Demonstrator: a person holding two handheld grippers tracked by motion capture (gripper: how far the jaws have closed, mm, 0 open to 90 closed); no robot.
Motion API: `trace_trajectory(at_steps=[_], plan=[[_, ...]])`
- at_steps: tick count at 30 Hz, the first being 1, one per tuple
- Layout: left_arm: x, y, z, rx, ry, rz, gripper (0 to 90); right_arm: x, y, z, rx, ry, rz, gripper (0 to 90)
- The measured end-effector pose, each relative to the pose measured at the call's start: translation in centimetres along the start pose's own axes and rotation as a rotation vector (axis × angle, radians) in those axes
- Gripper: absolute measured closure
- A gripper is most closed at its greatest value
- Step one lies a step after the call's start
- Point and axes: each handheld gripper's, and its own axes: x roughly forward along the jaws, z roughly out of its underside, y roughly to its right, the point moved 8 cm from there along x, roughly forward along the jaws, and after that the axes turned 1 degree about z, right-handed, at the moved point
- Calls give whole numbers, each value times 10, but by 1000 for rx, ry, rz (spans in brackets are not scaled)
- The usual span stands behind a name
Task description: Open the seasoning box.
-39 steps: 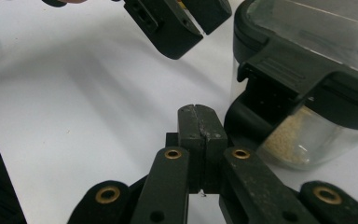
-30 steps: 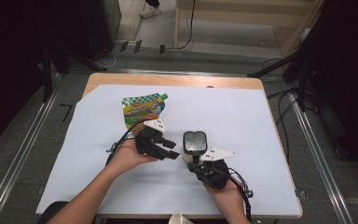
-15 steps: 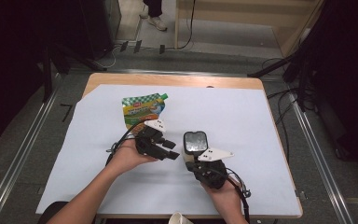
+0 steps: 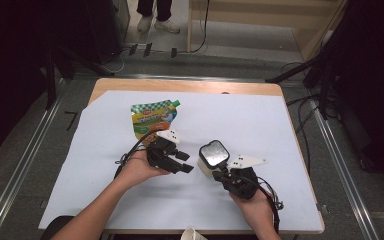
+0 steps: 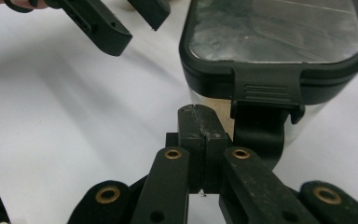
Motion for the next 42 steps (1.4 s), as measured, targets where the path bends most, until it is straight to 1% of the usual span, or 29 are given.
trace_trajectory(at_steps=[4,6,13,15,19,21,23,26,27,30,31,33,34,35,37,39,42], plan=[[2,2,0,-2,-3,3,483,-4,8,2,15,-15,4,900],[3,3,0,3,-1,5,483,-6,12,3,18,-24,9,900],[6,5,-1,21,-7,3,472,-14,29,7,57,-44,18,900],[8,6,-2,19,-3,12,479,-17,34,8,62,-43,27,900],[9,8,-5,41,13,11,472,-23,44,9,79,-44,45,900],[11,8,-6,42,18,13,463,-25,49,10,85,-44,50,900],[14,9,-8,28,23,24,458,-25,52,11,92,-45,56,900],[18,11,-10,23,9,45,448,-26,57,11,90,-49,58,900],[20,11,-11,31,4,40,446,-26,59,11,91,-54,57,900],[23,11,-15,48,6,27,417,-28,65,10,87,-59,63,900],[23,11,-15,48,6,27,407,-28,67,9,85,-58,63,900],[23,11,-20,47,35,22,395,-28,69,9,86,-58,64,900],[24,10,-23,42,43,28,364,-28,74,8,96,-57,70,900],[25,11,-25,33,48,37,355,-28,76,7,99,-55,70,900],[28,11,-28,28,44,46,338,-26,82,5,101,-47,78,900],[32,12,-30,41,32,30,327,-26,88,2,114,-35,94,900],[34,13,-34,59,26,19,302,-29,91,1,129,-30,91,900]])
